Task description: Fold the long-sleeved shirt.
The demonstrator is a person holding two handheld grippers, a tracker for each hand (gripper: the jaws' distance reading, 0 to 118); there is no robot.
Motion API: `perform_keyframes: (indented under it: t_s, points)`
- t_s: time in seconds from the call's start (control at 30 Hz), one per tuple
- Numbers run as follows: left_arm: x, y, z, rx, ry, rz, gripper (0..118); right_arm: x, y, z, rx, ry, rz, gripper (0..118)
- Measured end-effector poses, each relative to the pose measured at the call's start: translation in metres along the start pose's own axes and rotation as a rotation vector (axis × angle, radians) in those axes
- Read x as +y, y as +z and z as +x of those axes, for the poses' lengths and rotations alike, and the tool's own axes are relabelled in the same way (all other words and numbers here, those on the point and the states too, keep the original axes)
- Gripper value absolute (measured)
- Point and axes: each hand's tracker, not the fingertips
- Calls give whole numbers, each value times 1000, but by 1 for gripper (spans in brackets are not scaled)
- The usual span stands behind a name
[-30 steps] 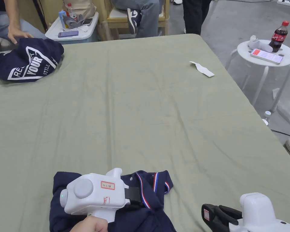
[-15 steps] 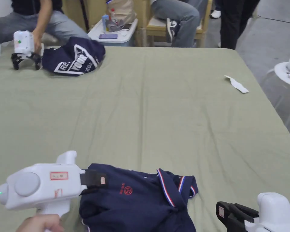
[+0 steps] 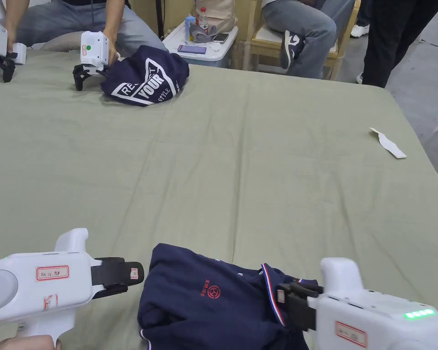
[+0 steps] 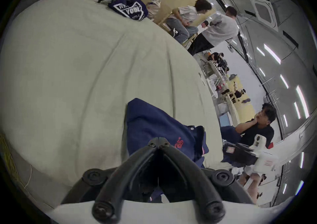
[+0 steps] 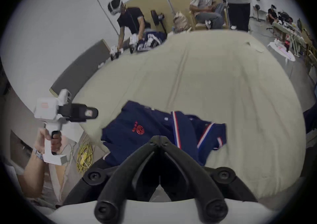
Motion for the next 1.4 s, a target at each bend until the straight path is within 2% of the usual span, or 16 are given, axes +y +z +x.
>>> perform_keyframes:
  t_s: [0.07, 0.2, 0.3, 0.43, 0.5, 0.53, 0.57, 0.63, 0.77, 0.9, 1.07, 1.27, 1.3, 1.33, 1.37, 1.4]
  points:
    - [3, -8, 0, 26, -12, -23, 0, -3, -36, 9, 3, 28, -126, 1]
    - [9, -26, -5, 20, -15, -93, 0, -23, -93, 25, -146, 42, -322, 0]
    - [15, -33, -15, 40, -26, -115, 0, -21, -89, 34, -74, -79, -244, 0]
    - [34, -34, -47, 79, -14, -117, 0, -19, -88, 34, -75, -43, -257, 0]
    - [39, -28, -62, 59, 7, -82, 29, -21, -87, 33, -76, -38, -253, 0]
    - [45, -30, -74, 37, 54, -100, 70, -22, -87, 34, -74, -44, -250, 0]
    - [48, -34, -86, 1, 117, -155, 96, -23, -86, 35, -72, -50, -245, 0]
    - [48, -46, -104, -130, 227, -248, 114, -25, -85, 37, -65, -69, -234, 0]
    - [38, -81, -137, -394, 423, -359, 114, -27, -85, 39, -58, -99, -222, 1]
    - [29, -107, -123, -515, 291, -379, 114, -26, -86, 39, -61, -94, -221, 1]
    - [14, -150, -78, -505, 275, -343, 117, -31, -84, 38, -65, -109, -203, 1]
    - [2, -165, -21, -411, 87, -413, 116, -35, -83, 39, -64, -127, -184, 1]
    - [4, -166, -21, -392, 63, -440, 107, -35, -84, 37, -65, -129, -182, 1]
    - [8, -167, -19, -327, 23, -463, 33, -36, -84, 37, -66, -129, -180, 1]
    - [7, -179, -25, -90, -26, -474, 20, -36, -84, 37, -65, -129, -178, 1]
    - [0, -179, -45, -268, 191, -455, 20, -37, -85, 37, -60, -131, -177, 1]
